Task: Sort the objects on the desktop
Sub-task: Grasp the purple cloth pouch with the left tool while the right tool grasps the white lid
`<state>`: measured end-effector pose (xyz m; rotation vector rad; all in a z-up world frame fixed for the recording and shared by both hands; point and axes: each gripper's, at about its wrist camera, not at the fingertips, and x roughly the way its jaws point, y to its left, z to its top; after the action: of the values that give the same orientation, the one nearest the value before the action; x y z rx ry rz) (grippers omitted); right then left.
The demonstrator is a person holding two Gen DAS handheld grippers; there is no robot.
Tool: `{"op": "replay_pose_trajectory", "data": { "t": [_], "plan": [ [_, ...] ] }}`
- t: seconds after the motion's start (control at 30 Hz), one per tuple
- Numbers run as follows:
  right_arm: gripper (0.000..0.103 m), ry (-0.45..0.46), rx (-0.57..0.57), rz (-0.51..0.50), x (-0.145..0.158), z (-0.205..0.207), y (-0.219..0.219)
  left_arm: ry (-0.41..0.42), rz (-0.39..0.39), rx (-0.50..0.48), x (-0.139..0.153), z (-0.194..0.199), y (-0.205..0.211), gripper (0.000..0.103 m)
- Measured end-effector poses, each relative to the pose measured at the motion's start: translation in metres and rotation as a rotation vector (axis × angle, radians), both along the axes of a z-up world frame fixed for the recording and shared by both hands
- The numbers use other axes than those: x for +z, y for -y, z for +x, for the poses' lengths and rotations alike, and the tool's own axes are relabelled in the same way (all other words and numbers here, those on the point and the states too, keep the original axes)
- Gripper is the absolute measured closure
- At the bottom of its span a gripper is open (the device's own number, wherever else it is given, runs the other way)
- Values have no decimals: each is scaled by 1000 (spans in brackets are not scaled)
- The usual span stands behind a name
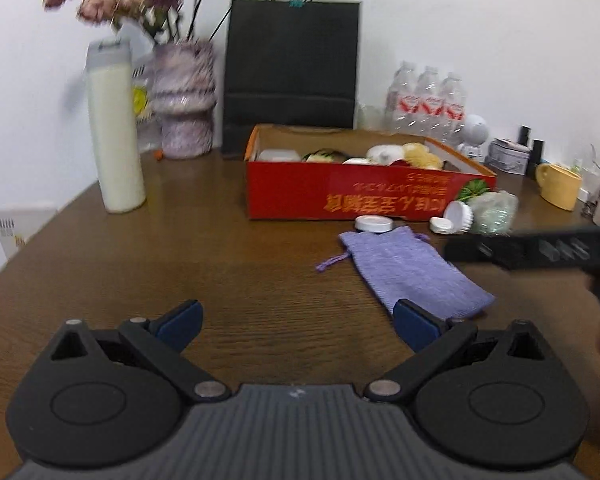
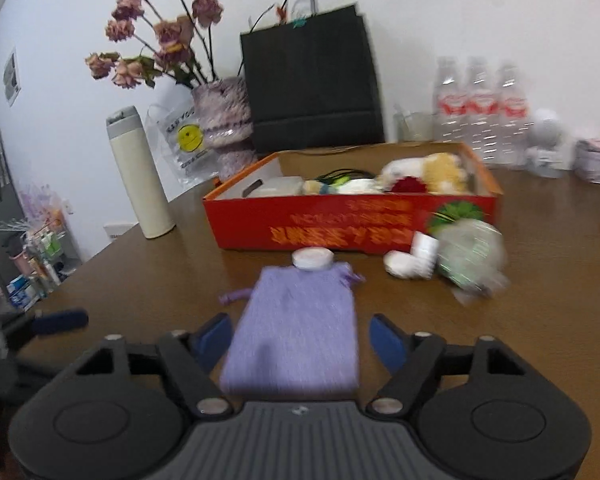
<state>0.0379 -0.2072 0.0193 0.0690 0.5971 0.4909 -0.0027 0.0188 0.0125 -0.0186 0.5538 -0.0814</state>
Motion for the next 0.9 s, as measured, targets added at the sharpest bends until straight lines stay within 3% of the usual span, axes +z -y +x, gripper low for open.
{"op": "replay_pose_trajectory", "data": {
  "t": [0.13, 0.27, 0.33, 0.37, 0.4, 0.53, 0.67, 0.8, 0.9],
  "plan": [
    [30, 3, 48, -44, -7, 62, -38, -21, -28, 8, -2, 14, -9, 0],
    [40, -22, 28, -119, -20, 106, -64, -33, -36, 4, -4, 25, -12, 0],
    [49, -42, 23, -141, -28, 117, -70, -42, -44, -14, -6, 29, -11, 0],
    [60, -58, 16, -150, -33, 119, -71, -49, -49, -26, -7, 31, -9, 0],
    [65, -37, 8, -157, -35, 118, -71, -59, -60, -43, -8, 34, -7, 0],
    [65, -18, 21, -109, -27, 108, -58, -99, -95, -112, -14, 48, 18, 0],
    [65, 62, 26, -59, 1, 85, -26, -123, -49, -212, -17, 68, 57, 0],
    [65, 106, 10, 22, 22, 60, 17, -165, 91, -163, -25, 90, 103, 0],
    [64, 133, -14, 23, 22, 45, 34, -146, 101, -137, -28, 96, 120, 0]
  ]
}}
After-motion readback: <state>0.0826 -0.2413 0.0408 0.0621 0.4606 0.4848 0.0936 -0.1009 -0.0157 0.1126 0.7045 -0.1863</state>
